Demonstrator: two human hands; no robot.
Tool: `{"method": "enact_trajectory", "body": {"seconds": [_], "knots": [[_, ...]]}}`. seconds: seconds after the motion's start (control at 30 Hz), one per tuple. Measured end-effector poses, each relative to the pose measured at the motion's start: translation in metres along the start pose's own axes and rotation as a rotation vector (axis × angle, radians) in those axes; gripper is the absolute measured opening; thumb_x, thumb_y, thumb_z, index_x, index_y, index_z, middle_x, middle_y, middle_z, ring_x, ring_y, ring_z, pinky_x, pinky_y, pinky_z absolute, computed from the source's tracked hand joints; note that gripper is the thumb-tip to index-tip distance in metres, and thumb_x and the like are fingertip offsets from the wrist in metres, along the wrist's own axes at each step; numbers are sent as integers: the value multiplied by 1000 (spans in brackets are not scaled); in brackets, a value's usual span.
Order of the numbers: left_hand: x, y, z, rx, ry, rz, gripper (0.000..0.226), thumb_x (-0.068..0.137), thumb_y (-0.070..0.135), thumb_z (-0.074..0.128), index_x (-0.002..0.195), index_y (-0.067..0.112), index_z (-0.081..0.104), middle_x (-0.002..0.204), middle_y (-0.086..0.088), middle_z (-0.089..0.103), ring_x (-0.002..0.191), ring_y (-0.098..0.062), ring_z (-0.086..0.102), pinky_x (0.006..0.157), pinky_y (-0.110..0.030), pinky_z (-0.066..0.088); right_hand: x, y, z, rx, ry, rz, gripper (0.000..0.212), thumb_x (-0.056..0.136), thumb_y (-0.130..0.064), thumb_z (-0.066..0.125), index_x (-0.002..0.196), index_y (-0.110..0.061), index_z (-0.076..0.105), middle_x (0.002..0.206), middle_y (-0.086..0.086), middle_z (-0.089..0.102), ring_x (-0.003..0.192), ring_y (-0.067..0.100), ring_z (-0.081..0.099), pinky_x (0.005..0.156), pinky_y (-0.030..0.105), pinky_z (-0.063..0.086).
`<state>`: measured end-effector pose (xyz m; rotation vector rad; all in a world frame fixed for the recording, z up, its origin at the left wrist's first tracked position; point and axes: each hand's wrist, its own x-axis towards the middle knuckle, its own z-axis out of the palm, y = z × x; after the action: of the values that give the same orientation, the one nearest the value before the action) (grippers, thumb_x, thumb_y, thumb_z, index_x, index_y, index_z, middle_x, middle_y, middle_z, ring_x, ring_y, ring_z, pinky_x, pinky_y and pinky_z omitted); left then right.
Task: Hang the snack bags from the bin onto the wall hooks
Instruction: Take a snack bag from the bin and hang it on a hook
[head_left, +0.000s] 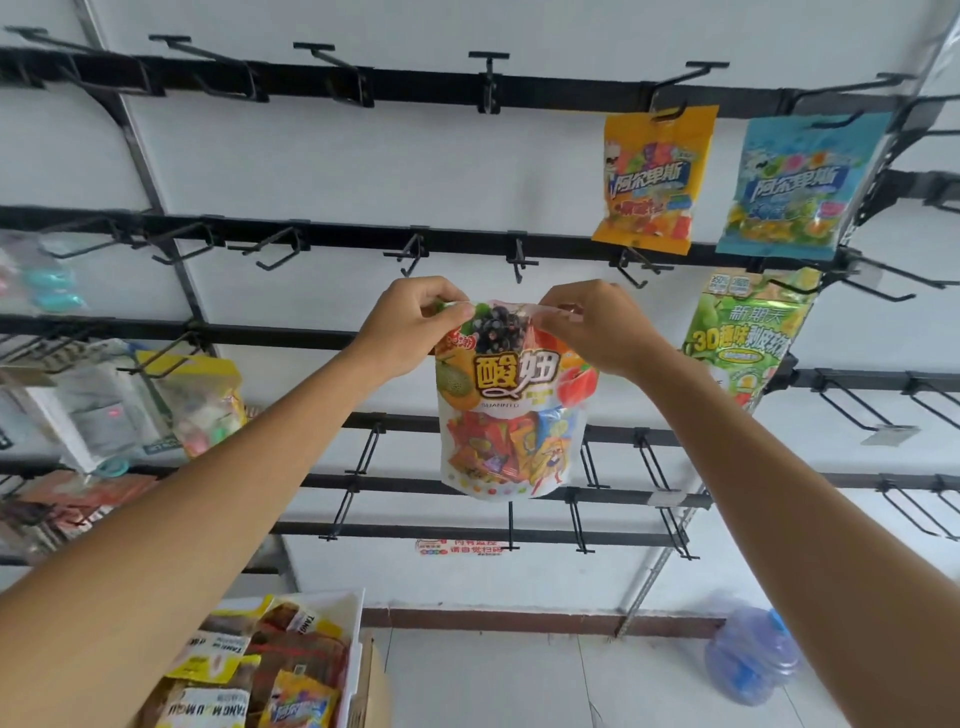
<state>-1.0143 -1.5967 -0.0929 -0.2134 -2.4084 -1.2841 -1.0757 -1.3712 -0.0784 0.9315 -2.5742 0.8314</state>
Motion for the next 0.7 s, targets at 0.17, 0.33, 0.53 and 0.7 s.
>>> {"method": "enact_trajectory", "body": {"seconds": [0.17, 0.33, 0.53, 0.7], "knots": [[15, -16, 8, 168, 20, 65, 8, 93, 23, 60, 93, 17, 66, 90, 4, 68, 88, -13, 64, 73, -34, 55, 15, 10, 14, -20, -15, 41, 17, 94, -35, 58, 92, -27, 73, 83, -8, 70, 81, 14, 64, 68, 28, 49], [36, -14, 29, 353, 12, 220, 22, 88, 32, 65, 107, 21, 66, 106, 6, 68, 100, -12, 59, 84, -34, 51, 30, 19, 18, -19, -22, 42, 24, 96, -37, 55, 95, -22, 74, 83, -5, 69, 81, 15, 64, 66, 26, 48], [65, -12, 44, 320, 67, 182, 20, 90, 36, 65, 101, 21, 74, 102, 6, 72, 99, -12, 60, 92, -37, 49, 49, 28, 17, 11, -22, 4, 26, 96, -38, 56, 92, -20, 74, 84, -4, 72, 81, 14, 66, 76, 37, 56], [80, -12, 42, 219, 108, 129, 21, 91, 34, 65, 100, 18, 74, 100, 5, 66, 102, -15, 59, 94, -39, 45, 62, 33, 15, 96, 45, -34, 24, 95, -32, 58, 82, -18, 72, 74, -6, 69, 71, 11, 64, 69, 34, 54]]}}
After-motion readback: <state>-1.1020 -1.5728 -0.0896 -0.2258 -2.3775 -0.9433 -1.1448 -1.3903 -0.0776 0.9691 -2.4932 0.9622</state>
